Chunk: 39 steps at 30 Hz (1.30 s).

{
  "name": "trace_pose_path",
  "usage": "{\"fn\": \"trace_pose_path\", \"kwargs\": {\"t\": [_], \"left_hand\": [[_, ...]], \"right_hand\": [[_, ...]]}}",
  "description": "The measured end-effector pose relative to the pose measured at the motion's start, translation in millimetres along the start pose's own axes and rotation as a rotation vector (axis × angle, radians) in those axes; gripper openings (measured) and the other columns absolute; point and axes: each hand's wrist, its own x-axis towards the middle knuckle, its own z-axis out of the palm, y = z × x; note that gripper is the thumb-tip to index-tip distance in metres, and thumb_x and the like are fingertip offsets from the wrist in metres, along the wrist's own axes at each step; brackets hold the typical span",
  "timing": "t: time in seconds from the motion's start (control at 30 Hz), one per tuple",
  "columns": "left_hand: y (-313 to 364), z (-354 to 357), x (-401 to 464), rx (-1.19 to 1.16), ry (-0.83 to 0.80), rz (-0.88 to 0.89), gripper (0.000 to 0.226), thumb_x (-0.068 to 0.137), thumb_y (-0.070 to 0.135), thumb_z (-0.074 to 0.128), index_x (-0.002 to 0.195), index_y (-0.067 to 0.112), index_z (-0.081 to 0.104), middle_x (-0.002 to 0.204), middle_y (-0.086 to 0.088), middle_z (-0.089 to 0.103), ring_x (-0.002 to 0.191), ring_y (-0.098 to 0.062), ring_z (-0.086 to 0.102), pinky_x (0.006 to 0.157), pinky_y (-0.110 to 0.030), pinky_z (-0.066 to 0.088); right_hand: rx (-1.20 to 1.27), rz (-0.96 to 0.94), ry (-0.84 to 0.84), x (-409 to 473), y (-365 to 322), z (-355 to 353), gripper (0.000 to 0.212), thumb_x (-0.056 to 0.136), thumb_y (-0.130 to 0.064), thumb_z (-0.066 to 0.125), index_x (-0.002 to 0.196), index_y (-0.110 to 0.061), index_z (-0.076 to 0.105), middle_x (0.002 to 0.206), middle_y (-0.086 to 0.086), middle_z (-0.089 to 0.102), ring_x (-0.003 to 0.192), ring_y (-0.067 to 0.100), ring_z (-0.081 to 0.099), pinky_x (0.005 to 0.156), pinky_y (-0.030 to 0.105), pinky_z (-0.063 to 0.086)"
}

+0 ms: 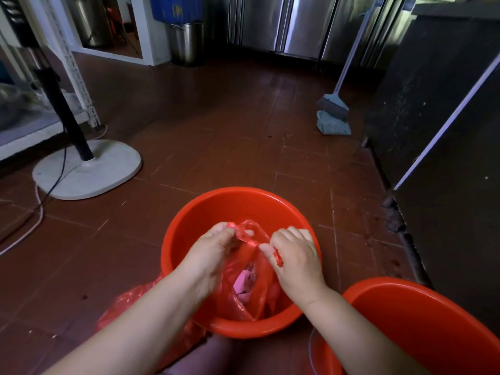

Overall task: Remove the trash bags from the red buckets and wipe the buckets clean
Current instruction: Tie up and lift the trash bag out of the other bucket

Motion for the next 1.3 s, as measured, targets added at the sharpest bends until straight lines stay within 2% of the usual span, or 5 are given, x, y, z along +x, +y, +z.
{"fn": "trace_pose_path", "kwargs": {"t": [0.27,0.4,0.53,0.83,1.3], "left_hand": [[23,-45,24,-0.262,0.293,-0.053,0.033,0.102,0.019,0.029,0.072,0.016,0.042,0.037,0.005,0.034,0.032,-0.007,0.038,0.048,-0.023,0.055],[20,-32,26,-0.246,0.23,-0.046,0.034,0.1,0.019,0.028,0.069,0.017,0.041,0.039,0.007,0.028,0.03,-0.006,0.024,0.04,-0.018,0.034],[46,-18,19,-0.081,0.066,-0.007,0.034,0.095,0.009,0.027,0.064,0.015,0.039,0.042,0.006,0.024,0.032,-0.007,0.019,0.034,-0.016,0.025],[143,-48,-7,0.197,0.221,0.166,0.034,0.098,0.016,0.028,0.065,0.014,0.036,0.049,0.0,0.03,0.032,-0.006,0.026,0.035,-0.014,0.029],[86,-119,-33,0.092,0.362,-0.1,0.031,0.095,0.008,0.025,0.065,0.012,0.034,0.033,0.007,0.023,0.025,-0.005,0.013,0.031,-0.009,0.015]], "right_hand": [[0.012,0.347,-0.386,-14,39,2,0.034,0.098,-0.028,0.048,0.067,-0.014,0.052,0.074,0.01,0.064,0.076,0.027,0.06,0.073,0.037,0.037],[1.332,1.163,-0.107,14,12,13,0.051,0.102,-0.03,0.039,0.068,-0.007,0.07,0.081,0.011,0.072,0.083,0.015,0.067,0.087,0.032,0.048],[1.928,1.363,0.074,39,-7,8,0.053,0.101,-0.041,0.037,0.058,-0.012,0.045,0.05,0.003,0.046,0.045,0.017,0.052,0.072,0.04,0.051],[1.865,1.16,0.02,71,19,-48,0.049,0.099,-0.046,0.034,0.059,-0.018,0.033,0.039,-0.004,0.018,0.031,0.01,0.016,0.043,0.023,0.032],[1.441,1.417,0.068,-2,51,-32,0.047,0.101,-0.042,0.036,0.061,-0.016,0.036,0.039,0.001,0.032,0.033,0.015,0.035,0.054,0.033,0.044]]}}
